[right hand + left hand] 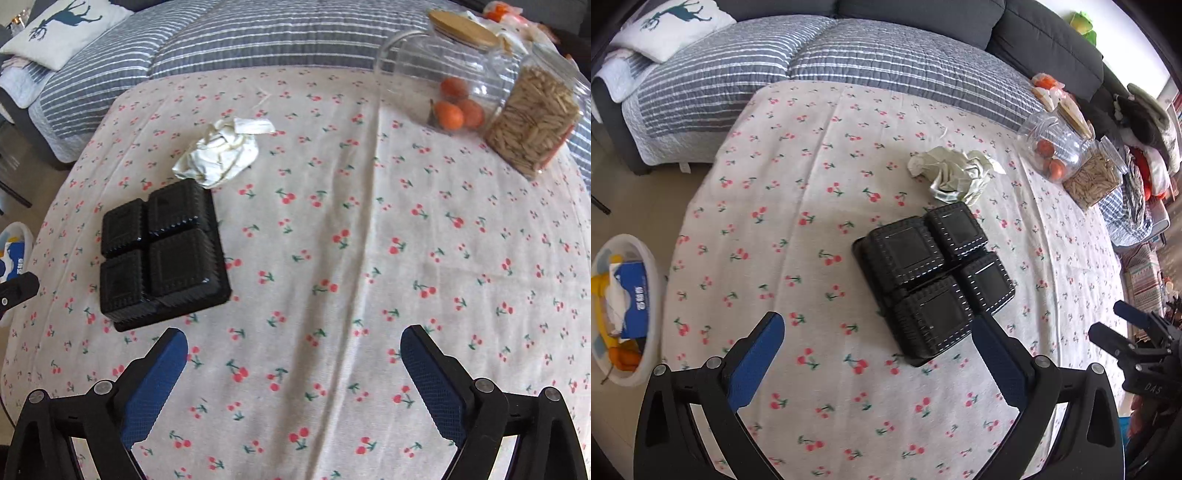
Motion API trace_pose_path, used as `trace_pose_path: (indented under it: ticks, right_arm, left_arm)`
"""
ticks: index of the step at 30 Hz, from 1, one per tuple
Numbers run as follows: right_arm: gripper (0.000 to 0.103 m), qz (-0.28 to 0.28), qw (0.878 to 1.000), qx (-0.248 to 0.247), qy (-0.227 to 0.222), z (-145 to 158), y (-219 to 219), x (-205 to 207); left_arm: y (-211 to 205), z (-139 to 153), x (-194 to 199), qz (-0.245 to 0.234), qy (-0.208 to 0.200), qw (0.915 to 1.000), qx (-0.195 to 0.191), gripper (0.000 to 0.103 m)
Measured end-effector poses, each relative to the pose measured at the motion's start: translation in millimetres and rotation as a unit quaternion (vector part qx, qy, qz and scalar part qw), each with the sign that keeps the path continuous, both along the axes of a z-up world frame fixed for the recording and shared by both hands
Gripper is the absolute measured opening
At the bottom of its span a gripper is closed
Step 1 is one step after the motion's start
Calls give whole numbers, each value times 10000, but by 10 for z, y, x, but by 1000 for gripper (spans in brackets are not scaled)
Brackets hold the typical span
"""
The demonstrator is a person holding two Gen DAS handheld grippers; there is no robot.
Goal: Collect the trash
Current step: 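Grasp the black plastic tray on the table with the left gripper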
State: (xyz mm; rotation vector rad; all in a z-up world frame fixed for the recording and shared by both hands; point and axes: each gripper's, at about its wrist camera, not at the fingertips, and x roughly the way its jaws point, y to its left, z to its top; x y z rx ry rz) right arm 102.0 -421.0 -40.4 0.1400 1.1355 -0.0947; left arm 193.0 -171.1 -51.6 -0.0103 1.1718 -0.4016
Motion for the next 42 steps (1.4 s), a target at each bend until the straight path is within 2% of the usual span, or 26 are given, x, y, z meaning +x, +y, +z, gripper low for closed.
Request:
trace_pose_path:
  ticks: [4, 8, 11, 18, 19, 21, 25, 30, 32, 34, 36, 39, 42]
  right_arm:
    - [96, -139, 9999, -52, 78, -60, -217, -91]
    - [96, -232, 9996, -99, 139, -95, -389, -169]
    - [96, -289, 9994, -99, 162, -105, -480, -215]
    - [96, -302, 9993, -88, 188, -118, -549, -225]
    - [96, -302, 9993, -82, 184, -117, -546, -224]
    - [96, -305, 9994, -53, 177, -112, -543, -208]
    - [96, -278, 9994, 21, 203, -96, -504, -71]
    - [96, -289, 9991, 287, 112, -28, -401, 308]
    - [96, -214, 9992, 320, 53, -2, -325, 464]
    - [96, -133, 9992, 365, -8, -8, -263, 552]
    - [96, -127, 9987, 487, -49, -70, -247, 571]
    - [96, -260, 9980, 530, 244, -234, -302, 576]
    - [96, -395, 9976, 495, 271, -279, -431, 514]
  left_arm:
    - [-159, -64, 48, 107, 23, 9997, -214, 81]
    - [-266, -185, 90, 108, 214, 9991, -342, 75]
    - [-349, -249, 79, 40, 271, 9993, -267, 61]
    - [-317, -233, 44, -56, 231, 9996, -164, 57]
    - [-281, -221, 46, -58, 239, 9996, -172, 49]
    - [-172, -133, 56, -65, 151, 9995, -252, 0]
    - [119, 6, 111, -4, 74, 9998, -199, 0]
    - [425, -97, 287, 369, 385, 9973, -505, 5]
    - [408, -113, 348, 396, 409, 9967, -583, 20]
    - [315, -108, 392, 379, 383, 9963, -671, 54]
    - [172, -88, 430, 349, 339, 9957, -782, 62]
    - [-96, -119, 465, 167, 334, 9962, -782, 62]
    - [-273, -240, 468, 95, 381, 9973, -614, 62]
